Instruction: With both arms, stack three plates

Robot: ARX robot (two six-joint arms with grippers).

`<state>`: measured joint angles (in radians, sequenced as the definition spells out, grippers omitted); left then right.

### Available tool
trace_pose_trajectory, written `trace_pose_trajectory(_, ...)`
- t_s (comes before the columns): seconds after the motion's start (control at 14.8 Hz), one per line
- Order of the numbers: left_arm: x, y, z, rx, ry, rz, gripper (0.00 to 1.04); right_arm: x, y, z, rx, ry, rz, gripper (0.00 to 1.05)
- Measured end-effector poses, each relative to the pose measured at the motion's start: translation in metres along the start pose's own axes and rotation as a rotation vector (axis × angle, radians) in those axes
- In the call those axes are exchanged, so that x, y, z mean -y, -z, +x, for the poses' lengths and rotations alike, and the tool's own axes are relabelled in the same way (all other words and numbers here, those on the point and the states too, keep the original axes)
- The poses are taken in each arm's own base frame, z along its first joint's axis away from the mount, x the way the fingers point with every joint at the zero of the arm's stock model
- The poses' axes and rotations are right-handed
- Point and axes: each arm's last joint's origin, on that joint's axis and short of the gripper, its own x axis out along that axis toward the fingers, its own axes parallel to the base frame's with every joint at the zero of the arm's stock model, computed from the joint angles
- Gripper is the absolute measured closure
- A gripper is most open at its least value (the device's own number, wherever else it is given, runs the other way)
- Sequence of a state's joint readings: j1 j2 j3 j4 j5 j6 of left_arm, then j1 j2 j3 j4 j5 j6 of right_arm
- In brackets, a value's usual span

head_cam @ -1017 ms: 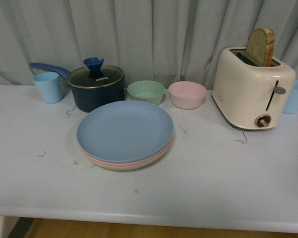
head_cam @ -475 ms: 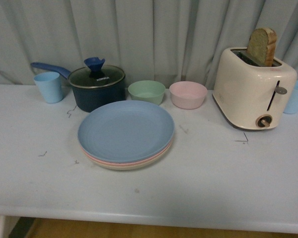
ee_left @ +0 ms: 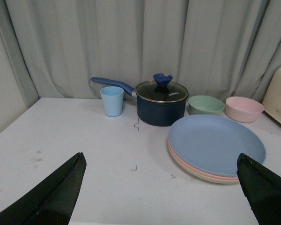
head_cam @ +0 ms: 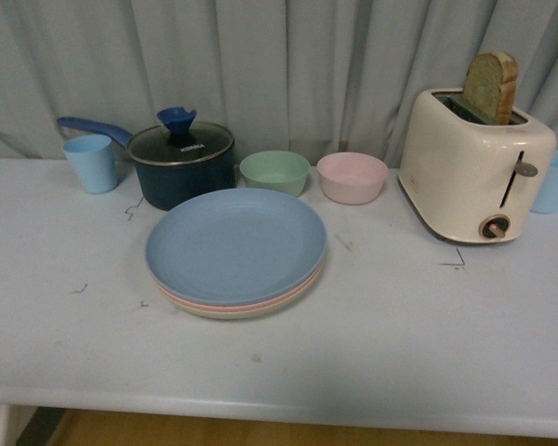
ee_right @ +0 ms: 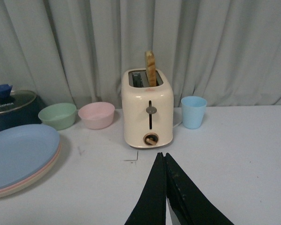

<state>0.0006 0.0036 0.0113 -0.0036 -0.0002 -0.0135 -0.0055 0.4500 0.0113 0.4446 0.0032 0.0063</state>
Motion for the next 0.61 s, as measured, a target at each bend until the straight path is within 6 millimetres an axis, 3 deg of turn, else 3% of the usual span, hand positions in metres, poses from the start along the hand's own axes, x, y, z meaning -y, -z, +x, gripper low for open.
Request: trace_pose_trajectory(0.61, 0.000, 0.000, 0.000, 0.000, 0.000, 0.000, 0.07, 0.000, -0.001, -0.016, 0.008, 0.000, 0.000, 1.03)
